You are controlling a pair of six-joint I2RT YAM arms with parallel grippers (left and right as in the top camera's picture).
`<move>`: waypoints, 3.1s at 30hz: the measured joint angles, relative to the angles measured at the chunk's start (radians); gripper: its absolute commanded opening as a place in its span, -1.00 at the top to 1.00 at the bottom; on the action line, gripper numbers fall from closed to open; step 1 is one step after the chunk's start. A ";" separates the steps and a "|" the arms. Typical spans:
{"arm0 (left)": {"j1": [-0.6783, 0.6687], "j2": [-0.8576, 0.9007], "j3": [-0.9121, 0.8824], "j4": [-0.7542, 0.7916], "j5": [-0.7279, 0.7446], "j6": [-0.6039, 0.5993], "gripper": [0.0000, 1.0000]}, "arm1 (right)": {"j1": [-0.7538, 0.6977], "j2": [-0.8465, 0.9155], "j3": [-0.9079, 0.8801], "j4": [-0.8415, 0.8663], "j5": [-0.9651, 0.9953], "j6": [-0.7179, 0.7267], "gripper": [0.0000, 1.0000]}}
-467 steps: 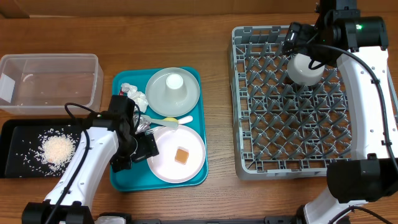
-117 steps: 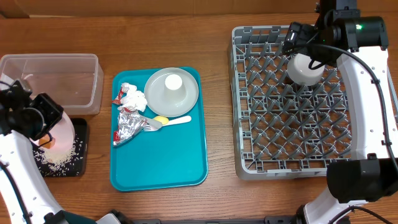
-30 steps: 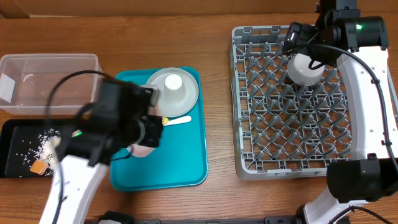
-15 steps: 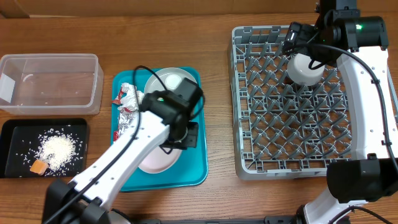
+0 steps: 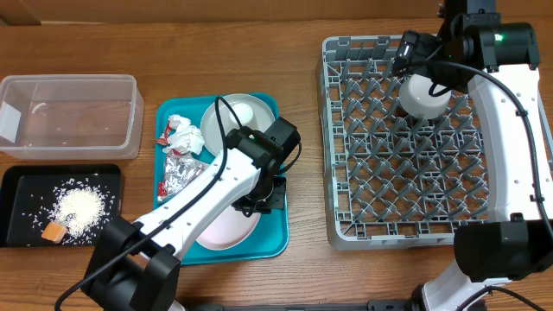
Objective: Sort waste into correct bins and load items into the dishwasher rack
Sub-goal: 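Carry the plate back and set it on the teal tray, then release the plate and move the left gripper toward the foil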
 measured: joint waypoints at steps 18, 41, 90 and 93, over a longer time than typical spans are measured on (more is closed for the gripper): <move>0.000 -0.003 0.070 -0.050 0.056 0.032 0.16 | 0.000 0.000 0.000 0.000 0.000 0.000 -1.00; 0.190 -0.044 0.243 -0.154 -0.224 -0.071 -1.00 | 0.000 0.000 0.000 0.000 0.000 0.000 -1.00; 0.368 -0.044 0.243 -0.181 -0.248 -0.090 -1.00 | 0.000 0.000 0.000 0.000 0.000 0.000 -1.00; 0.372 -0.044 0.243 -0.143 -0.253 -0.090 -1.00 | 0.000 0.000 0.000 0.000 0.000 0.000 -1.00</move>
